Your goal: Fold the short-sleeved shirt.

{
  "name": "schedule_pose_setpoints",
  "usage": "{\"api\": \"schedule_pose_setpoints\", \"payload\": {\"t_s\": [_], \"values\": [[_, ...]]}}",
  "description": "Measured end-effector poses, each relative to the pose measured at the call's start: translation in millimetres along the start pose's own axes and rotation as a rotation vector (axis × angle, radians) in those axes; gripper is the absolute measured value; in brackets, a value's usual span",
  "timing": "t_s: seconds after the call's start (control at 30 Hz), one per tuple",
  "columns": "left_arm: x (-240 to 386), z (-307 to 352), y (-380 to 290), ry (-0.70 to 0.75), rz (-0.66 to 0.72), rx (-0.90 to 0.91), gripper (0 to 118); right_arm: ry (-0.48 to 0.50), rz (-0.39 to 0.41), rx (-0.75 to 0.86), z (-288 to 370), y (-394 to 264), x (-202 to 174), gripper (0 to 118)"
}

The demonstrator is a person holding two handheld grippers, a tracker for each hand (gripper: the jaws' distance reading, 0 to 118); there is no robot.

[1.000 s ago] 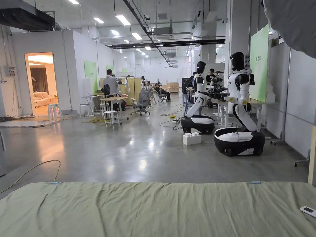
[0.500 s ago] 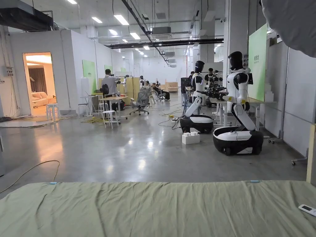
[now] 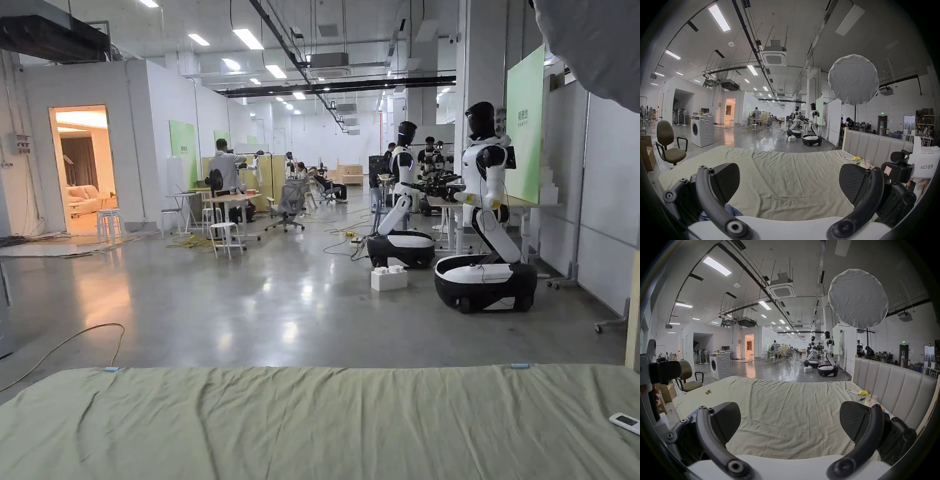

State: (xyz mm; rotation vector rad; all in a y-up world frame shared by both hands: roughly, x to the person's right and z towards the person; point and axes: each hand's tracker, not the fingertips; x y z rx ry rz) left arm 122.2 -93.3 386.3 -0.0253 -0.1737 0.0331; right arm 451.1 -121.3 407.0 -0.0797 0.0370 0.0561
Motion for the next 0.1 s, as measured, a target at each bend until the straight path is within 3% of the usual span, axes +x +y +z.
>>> {"api": "schedule_pose_setpoints", "payload": {"t_s": [0.1], "values": [[-0.1,-1.1,-3.4,0.007,-0.006,-0.010,118,-0.006,-0.019,-0.005,0.0,-1.5,2.0,118]]}}
